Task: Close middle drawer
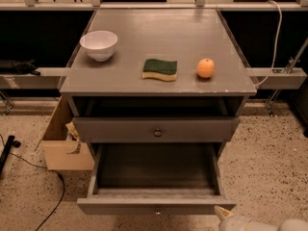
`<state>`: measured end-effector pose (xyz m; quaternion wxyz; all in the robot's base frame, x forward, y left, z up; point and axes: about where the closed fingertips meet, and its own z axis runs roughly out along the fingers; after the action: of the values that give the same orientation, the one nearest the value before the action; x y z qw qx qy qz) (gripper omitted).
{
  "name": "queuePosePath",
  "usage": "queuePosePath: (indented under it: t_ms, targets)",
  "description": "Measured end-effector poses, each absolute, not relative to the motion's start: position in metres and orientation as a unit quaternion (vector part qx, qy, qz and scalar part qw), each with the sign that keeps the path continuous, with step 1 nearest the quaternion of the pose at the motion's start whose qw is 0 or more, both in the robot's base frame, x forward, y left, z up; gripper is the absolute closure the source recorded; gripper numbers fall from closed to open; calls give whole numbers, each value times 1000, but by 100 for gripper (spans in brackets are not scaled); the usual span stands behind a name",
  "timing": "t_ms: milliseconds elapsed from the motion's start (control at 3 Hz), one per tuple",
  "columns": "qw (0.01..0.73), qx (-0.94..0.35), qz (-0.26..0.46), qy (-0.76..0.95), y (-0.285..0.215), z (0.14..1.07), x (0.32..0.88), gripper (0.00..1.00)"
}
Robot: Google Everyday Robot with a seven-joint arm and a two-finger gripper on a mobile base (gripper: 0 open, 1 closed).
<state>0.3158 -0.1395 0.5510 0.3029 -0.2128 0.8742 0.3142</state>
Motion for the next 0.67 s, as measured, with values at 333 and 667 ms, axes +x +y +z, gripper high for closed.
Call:
queuePosePath:
  t_ms: [333,667]
  targets:
    - [283,-215,294,887,-138,523,326,0]
    - [278,-225,263,896,-125,506,360,0]
